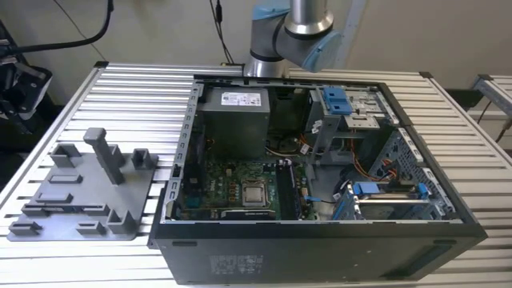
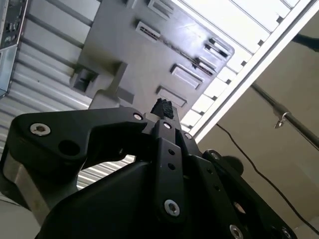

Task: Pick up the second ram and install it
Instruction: 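Pick up the second ram and move it above second insertion slot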

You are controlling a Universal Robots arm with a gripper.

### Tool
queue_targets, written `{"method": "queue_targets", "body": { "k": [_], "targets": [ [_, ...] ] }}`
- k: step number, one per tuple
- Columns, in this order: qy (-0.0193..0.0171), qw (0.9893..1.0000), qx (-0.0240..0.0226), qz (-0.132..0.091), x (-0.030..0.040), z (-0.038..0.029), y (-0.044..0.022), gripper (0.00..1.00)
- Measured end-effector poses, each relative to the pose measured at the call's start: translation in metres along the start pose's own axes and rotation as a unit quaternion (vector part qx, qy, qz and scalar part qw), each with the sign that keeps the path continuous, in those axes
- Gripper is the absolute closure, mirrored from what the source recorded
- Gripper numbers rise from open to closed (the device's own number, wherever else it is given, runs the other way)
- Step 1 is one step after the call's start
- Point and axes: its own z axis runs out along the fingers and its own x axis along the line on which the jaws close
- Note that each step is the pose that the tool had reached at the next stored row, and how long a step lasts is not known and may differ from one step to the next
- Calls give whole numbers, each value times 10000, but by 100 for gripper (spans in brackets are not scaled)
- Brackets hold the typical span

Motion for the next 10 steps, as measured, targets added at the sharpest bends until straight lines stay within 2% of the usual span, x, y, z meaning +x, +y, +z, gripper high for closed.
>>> {"method": "queue_targets", "body": {
  "k": [5, 10],
  "targets": [
    [9, 9998, 7, -178, 0, 0, 0, 89],
    [18, 9992, 17, -388, 1, 0, 0, 89]
  ]
}}
